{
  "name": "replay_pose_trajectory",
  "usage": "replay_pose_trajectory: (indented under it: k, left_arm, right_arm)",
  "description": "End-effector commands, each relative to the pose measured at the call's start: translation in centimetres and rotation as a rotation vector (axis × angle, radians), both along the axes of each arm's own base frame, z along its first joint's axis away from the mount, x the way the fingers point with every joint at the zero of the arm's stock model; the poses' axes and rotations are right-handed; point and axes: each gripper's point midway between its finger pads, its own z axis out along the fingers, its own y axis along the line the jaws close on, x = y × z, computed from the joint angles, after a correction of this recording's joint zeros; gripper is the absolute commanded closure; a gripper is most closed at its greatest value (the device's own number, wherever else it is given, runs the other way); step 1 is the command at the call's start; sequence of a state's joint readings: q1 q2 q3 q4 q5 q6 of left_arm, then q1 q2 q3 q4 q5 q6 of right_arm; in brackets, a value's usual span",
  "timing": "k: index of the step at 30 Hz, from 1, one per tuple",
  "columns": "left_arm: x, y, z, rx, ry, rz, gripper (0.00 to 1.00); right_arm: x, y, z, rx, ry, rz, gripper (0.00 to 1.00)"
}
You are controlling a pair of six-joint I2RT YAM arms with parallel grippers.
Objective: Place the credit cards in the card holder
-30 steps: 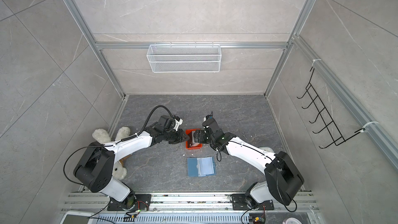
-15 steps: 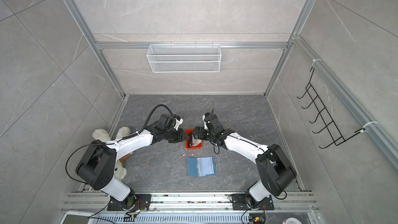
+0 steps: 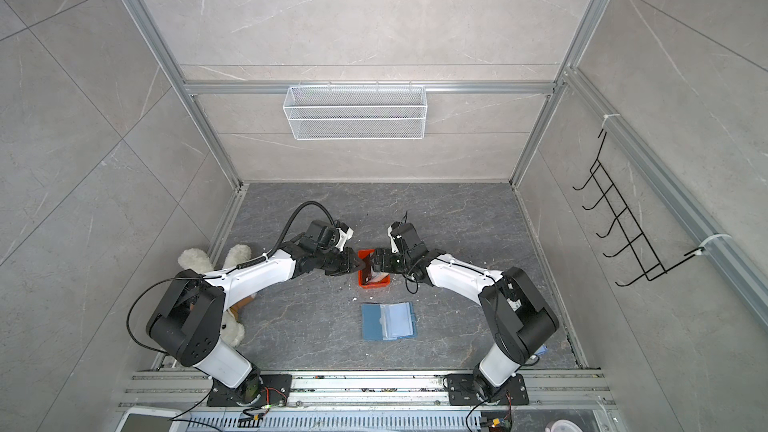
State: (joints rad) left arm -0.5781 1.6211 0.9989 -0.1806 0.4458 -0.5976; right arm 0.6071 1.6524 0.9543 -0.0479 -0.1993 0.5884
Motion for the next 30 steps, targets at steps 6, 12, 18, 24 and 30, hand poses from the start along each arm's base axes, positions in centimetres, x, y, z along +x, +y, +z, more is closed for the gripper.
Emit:
replay_pose_trajectory:
  k: [6, 12, 18, 24, 30]
  left_arm:
    - [1.1, -0.4, 0.1, 0.008, -0.017, -0.003, 0.79]
    - [1.6, -0.3, -0.8, 0.04, -0.002, 0.008, 0.83]
    - [1.9, -0.3, -1.8, 0.064, 0.014, 0.014, 0.84]
    - [2.2, -0.5, -2.6, 0.074, 0.028, 0.011, 0.85]
    - [2.3, -0.6, -3.1, 0.079, 0.04, 0.01, 0.85]
  right_arm:
    - [1.1, 0.3, -0.8, -0.038, 0.002, 0.015, 0.2]
    - [1.3, 0.4, -1.8, -0.066, 0.017, 0.028, 0.21]
    - [1.2, 0.5, -2.8, -0.084, 0.043, 0.043, 0.22]
    - [1.2, 0.7, -3.2, -0.077, 0.054, 0.038, 0.21]
    - [1.0, 0.9, -3.8, -0.078, 0.076, 0.051, 0.21]
